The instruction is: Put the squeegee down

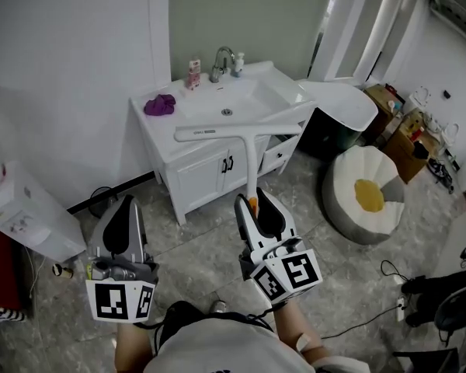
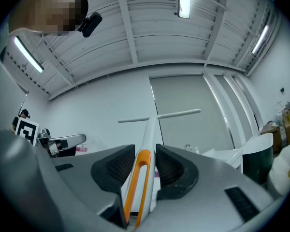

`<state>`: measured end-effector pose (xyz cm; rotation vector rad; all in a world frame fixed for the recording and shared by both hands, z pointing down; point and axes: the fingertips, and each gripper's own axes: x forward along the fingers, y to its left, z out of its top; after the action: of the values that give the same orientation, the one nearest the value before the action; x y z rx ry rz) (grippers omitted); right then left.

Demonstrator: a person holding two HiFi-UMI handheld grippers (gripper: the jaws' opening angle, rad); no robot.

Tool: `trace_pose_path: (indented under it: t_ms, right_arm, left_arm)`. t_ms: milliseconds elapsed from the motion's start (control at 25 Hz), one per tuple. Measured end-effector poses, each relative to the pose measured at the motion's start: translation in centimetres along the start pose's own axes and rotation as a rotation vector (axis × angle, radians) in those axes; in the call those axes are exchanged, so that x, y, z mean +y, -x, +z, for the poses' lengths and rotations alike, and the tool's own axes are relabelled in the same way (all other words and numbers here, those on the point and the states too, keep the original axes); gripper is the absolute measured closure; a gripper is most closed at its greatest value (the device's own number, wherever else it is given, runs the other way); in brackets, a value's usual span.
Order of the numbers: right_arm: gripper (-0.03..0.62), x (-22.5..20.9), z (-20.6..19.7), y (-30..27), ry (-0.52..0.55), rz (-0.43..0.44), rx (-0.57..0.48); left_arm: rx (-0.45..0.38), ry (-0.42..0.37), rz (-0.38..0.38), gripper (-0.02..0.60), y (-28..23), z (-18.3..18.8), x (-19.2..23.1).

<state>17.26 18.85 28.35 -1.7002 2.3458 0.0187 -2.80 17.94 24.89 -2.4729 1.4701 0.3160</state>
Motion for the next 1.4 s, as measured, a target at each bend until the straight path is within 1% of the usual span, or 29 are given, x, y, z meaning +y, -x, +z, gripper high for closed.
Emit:
trace_pose_path:
  t_ms: [160,360,480,720,960,1400]
  right_arm:
    - [0.460,-0.9,-0.6,-0.1,0.001,-0.003,0.009]
    - [0.459,-2.2,-0.9,-0.9,0.019,-0.014,0.025]
    - [0.459,-2.7,-1.3,-1.8,0.029,-0.021,0.027]
    - [0.461,-3.7,-1.8,-5.1,0.044,-0.035,0.039]
    - [0.461,-4.0,-2.7,-10.2,0.042,-0.046,0.028]
    - [0.461,-4.4,-4.5,-21.9,0.042,-0.076,0.021]
  left_arm:
    - [0.019,-0.024,0.012,0.574,-0.8,-0.8,0.1]
    - [0.064,-0.014,0.026,0.574,-2.0,-2.3,0.8]
    - [0.085,-0.039,0.033,0.574,-3.1,-3.5,1.7]
    - [0.121,-0.044,0.014,0.574,-5.8,-5.4,3.2]
    - [0.122,-0.037,0.012,0.574,-8.7,-7.3,6.8]
    - [0.080,-0.036,0.000,0.574,-16.9,-9.0,15.8]
